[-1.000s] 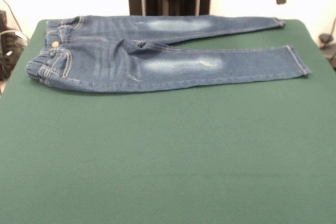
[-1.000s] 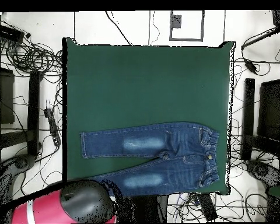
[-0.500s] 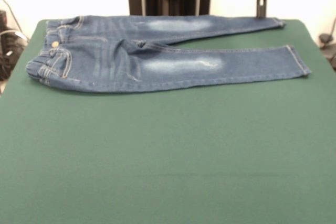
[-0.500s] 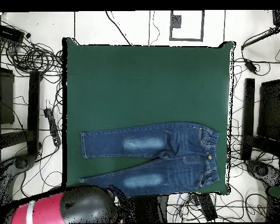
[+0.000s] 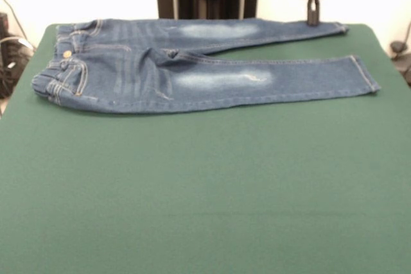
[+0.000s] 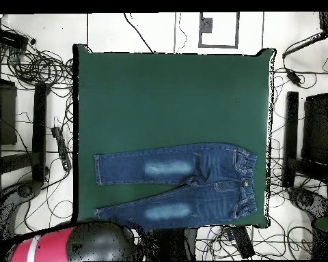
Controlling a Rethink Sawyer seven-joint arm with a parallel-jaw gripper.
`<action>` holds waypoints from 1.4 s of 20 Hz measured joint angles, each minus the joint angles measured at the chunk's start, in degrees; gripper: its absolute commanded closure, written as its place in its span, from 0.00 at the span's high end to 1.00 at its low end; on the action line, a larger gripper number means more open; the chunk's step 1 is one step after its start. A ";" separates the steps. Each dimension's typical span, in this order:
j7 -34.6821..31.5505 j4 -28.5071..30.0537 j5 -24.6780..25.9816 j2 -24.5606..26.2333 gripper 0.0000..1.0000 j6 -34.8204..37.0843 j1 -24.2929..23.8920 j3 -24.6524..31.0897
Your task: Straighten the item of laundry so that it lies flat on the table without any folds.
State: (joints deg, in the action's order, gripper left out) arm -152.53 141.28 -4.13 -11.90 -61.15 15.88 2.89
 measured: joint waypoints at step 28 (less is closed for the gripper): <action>0.00 3.90 -0.68 -16.50 0.00 33.17 6.06 -3.24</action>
State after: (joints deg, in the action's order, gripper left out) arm -152.53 145.18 -4.81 -28.41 -27.98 21.94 -0.35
